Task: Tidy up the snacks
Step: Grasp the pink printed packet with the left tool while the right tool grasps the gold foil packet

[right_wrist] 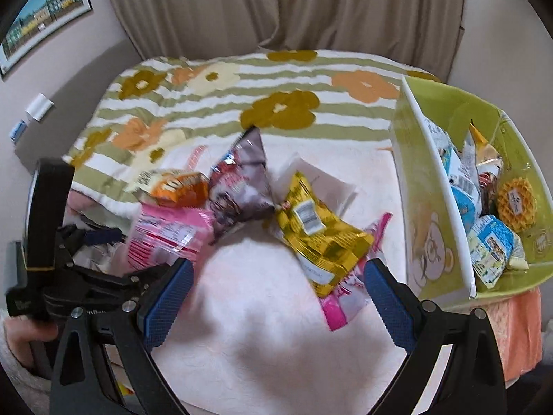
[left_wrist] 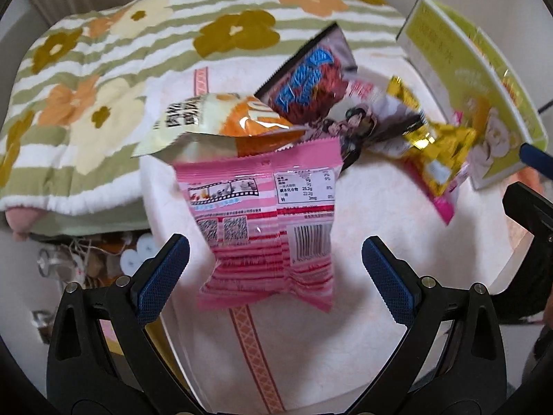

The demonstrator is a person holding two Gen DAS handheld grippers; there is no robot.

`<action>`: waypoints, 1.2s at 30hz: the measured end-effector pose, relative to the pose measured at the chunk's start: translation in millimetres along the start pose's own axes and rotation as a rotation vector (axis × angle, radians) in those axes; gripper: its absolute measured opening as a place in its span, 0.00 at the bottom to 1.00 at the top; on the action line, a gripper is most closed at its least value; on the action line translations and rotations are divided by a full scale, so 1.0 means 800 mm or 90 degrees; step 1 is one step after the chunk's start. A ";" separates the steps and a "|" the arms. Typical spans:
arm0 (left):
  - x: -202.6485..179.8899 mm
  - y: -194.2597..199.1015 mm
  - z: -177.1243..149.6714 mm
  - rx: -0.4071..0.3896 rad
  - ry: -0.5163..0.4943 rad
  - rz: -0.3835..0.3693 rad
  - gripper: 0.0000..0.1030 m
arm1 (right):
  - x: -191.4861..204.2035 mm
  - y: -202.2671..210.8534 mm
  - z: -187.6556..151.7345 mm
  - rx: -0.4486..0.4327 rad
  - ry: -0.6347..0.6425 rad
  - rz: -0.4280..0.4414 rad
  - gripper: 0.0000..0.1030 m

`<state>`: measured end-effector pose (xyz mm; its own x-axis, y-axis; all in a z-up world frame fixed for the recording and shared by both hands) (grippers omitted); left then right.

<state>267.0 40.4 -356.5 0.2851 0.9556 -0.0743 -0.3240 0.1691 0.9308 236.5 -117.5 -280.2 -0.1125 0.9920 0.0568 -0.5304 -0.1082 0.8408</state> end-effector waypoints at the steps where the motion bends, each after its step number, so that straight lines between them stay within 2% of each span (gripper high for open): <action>1: 0.001 -0.007 0.000 0.006 -0.005 0.006 0.97 | -0.001 -0.004 -0.001 0.005 0.007 -0.007 0.95; 5: 0.006 -0.030 0.000 0.019 -0.007 0.016 0.97 | -0.009 -0.029 -0.002 0.029 0.035 -0.021 0.95; 15: 0.013 -0.070 -0.006 0.076 0.009 0.009 0.96 | -0.017 -0.086 0.000 0.075 0.170 -0.059 0.95; 16: 0.010 -0.072 -0.007 0.080 0.010 -0.001 0.94 | -0.017 -0.089 0.000 0.077 0.176 -0.057 0.95; 17: 0.008 -0.073 -0.007 0.082 0.010 -0.007 0.85 | -0.017 -0.093 0.000 0.081 0.183 -0.054 0.95; 18: 0.007 -0.074 -0.007 0.085 0.010 -0.011 0.81 | -0.018 -0.096 0.000 0.083 0.187 -0.052 0.95; 22: 0.004 -0.072 -0.006 0.077 0.005 -0.013 0.68 | -0.023 -0.109 -0.001 0.093 0.221 -0.053 0.95; 26: 0.006 -0.067 -0.008 0.074 0.023 -0.027 0.65 | -0.024 -0.116 0.001 0.094 0.246 -0.047 0.95; 36: -0.008 -0.049 -0.024 0.073 0.029 -0.029 0.64 | -0.022 -0.138 -0.001 0.093 0.305 -0.031 0.95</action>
<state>260.3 32.1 -399.1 0.2559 0.9577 -0.1316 -0.2056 0.1870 0.9606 296.5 -122.7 -374.3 -0.4814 0.8512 -0.2093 -0.4254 -0.0181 0.9048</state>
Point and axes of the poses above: each gripper's, at about its wrist camera, not at the fingertips, and y roughly against the way its jaws point, x to its left, z to its top, the point moved 10 cm from there along -y, roughly the way its jaws point, and after that the axes turned 3 degrees about -x, right-handed, at the moved point
